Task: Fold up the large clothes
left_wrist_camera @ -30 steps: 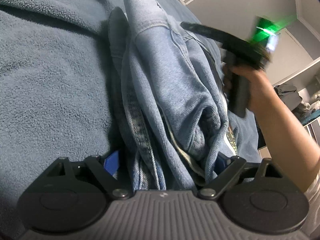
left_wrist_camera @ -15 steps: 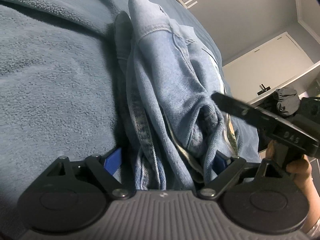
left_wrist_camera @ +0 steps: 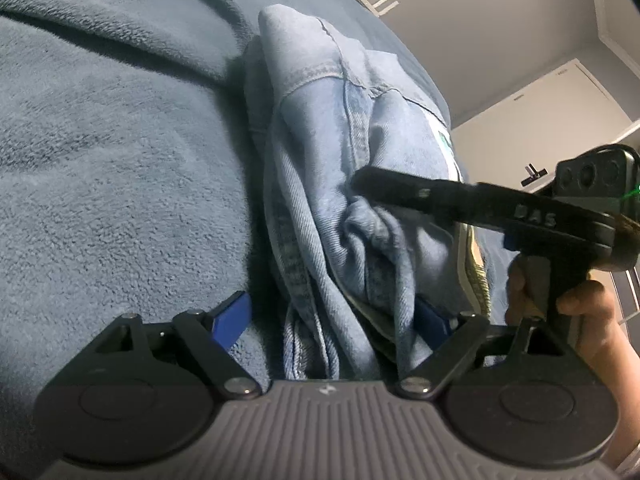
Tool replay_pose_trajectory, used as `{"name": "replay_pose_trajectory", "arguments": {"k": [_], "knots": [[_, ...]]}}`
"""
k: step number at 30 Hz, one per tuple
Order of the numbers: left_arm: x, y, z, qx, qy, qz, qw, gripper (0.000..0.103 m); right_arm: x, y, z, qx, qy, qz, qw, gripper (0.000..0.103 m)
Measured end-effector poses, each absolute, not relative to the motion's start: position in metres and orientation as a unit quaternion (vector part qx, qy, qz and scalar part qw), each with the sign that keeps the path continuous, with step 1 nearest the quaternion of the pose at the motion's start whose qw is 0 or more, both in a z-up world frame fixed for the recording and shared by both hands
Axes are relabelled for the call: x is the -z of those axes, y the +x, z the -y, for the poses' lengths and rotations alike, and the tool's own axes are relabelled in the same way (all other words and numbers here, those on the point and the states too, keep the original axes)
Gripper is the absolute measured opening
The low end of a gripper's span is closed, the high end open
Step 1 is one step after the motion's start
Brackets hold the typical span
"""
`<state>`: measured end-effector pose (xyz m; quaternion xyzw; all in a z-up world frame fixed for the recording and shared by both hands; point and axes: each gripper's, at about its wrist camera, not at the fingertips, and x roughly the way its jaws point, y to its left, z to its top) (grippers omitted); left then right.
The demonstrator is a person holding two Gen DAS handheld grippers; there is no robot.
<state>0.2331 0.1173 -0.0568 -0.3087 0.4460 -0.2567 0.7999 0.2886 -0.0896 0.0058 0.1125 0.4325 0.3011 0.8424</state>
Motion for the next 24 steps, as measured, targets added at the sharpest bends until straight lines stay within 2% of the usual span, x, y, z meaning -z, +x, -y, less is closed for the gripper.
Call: {"name": "replay_pose_trajectory", "arguments": {"k": [2,6,11,16,24], "knots": [[0.054,0.232,-0.116,0.258,-0.3,-0.445,0.803,0.088,-0.014,0.275,0.096,-0.299,0.116,-0.415,0.851,0.004],[0.052,0.229,-0.116,0.259,-0.297,-0.444,0.805,0.088,-0.032,0.237,0.118,-0.278,0.111,-0.369,0.88,0.026],[0.047,0.224,-0.117,0.255,-0.288,-0.439,0.812,0.088,-0.039,0.182,0.153,-0.219,0.072,-0.332,0.915,0.028],[0.045,0.221,-0.117,0.246,-0.272,-0.429,0.826,0.088,-0.029,0.136,0.168,-0.188,0.014,-0.293,0.937,0.037],[0.047,0.219,-0.117,0.23,-0.245,-0.426,0.84,0.088,0.006,0.139,0.128,-0.206,-0.061,-0.325,0.921,0.036]]}}
